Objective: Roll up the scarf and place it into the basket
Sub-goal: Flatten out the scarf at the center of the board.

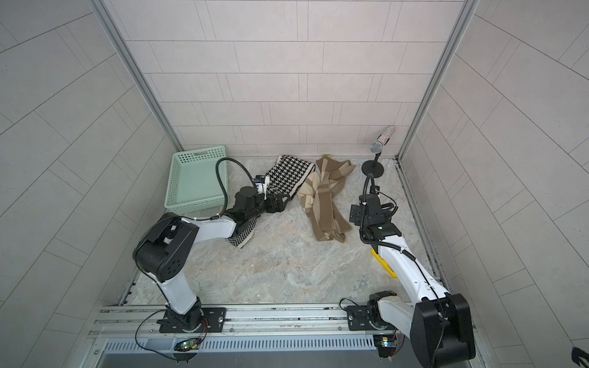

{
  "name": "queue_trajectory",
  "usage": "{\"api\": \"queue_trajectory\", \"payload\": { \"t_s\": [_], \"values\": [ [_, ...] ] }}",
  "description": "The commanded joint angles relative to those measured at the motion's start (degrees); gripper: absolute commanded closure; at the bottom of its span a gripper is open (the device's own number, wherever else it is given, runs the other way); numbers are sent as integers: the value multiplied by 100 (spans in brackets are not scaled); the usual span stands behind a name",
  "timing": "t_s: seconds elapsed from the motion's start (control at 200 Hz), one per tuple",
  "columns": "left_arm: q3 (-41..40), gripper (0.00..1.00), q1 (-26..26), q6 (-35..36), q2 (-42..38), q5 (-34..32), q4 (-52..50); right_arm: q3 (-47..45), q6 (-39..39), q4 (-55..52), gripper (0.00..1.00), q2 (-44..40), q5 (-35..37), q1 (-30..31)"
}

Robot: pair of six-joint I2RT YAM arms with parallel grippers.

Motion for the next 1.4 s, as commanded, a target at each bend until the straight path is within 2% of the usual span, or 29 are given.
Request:
{"api": "queue_trajectory", "payload": {
  "t_s": [0.0,0.16,0.25,0.325,0.535,0.711,0.861,0.936,1.016,1.106,1.201,1.251,1.396],
  "values": [
    [402,3,-8,-358,494,307,-368,189,191,-651,0,-124,-166,71],
    [964,16,35,-134,928,25,-1072,383,218,-901,2,-20,-309,174],
    [1306,33,89,-69,1166,-248,-1495,500,218,-979,4,69,-336,283],
    [1531,40,204,-134,1395,-387,-1693,601,248,-1074,5,169,-374,383],
    [2231,47,658,-352,1910,-473,-2080,721,482,-1431,7,385,-861,689],
    [2760,48,946,-322,2161,-487,-2251,683,638,-1191,7,537,-1460,739],
    [2843,48,967,-246,1918,-78,-2160,1212,640,-1127,6,1139,-1384,714],
    [2620,48,914,-267,1590,131,-1984,1530,707,-1138,9,1589,-1542,695],
    [2199,47,852,-338,1141,267,-1686,1934,922,-1461,14,2049,-1858,695],
    [1703,45,776,-354,628,345,-1469,2174,825,-1896,23,2426,-2173,704],
    [1224,13,666,-167,101,319,-1486,1937,718,-1939,26,2437,-2492,708],
    [933,1,616,-35,-197,242,-1453,1769,634,-1967,27,2356,-2580,721],
    [142,0,588,134,-999,-60,-1101,1232,408,-1824,27,1965,-2733,765]
  ]
}}
